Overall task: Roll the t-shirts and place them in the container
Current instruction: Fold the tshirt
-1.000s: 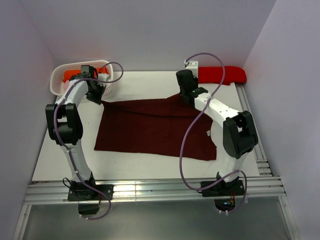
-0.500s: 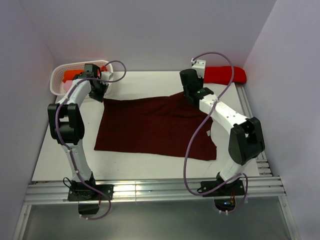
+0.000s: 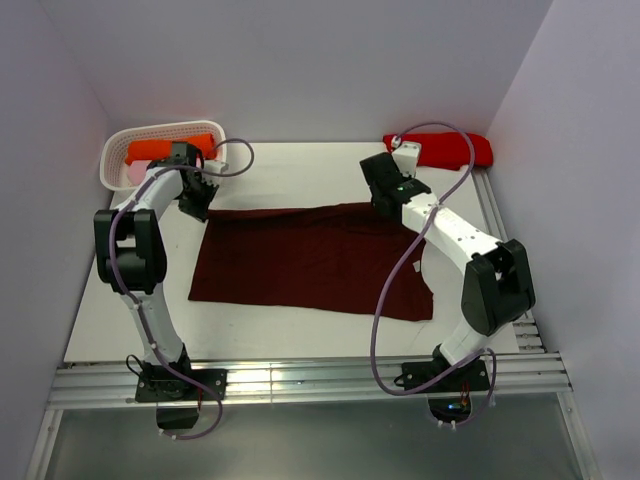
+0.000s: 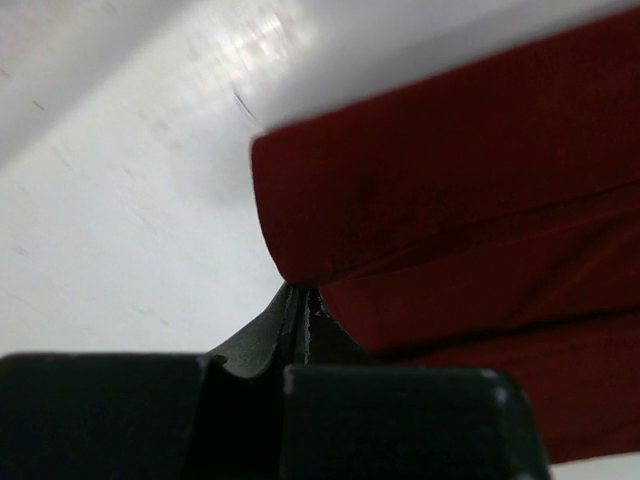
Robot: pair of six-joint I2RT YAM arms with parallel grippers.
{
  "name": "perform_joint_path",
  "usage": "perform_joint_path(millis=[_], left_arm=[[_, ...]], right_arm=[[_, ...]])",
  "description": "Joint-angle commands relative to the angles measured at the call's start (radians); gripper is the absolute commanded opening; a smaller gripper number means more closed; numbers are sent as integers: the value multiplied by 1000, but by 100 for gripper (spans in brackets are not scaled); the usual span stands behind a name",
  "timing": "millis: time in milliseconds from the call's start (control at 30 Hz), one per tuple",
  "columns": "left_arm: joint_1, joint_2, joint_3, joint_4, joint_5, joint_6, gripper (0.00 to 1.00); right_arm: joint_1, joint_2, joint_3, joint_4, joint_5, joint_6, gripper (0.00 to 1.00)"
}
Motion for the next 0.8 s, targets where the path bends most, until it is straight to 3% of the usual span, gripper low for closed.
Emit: perform_joint_path(millis=[0,400,767], left_arm=[[-3,-106,-50,-31,26,43,0],[-3,-209,-244,-23,47,86,0],[-3,-243,-317,-18,51,98,0]], right_arm=[[-2,-60,-25,-174,-8,147,0],[42,-180,-198,-228,-114,264,0],[98,-160,-262,-237,-145,322,0]])
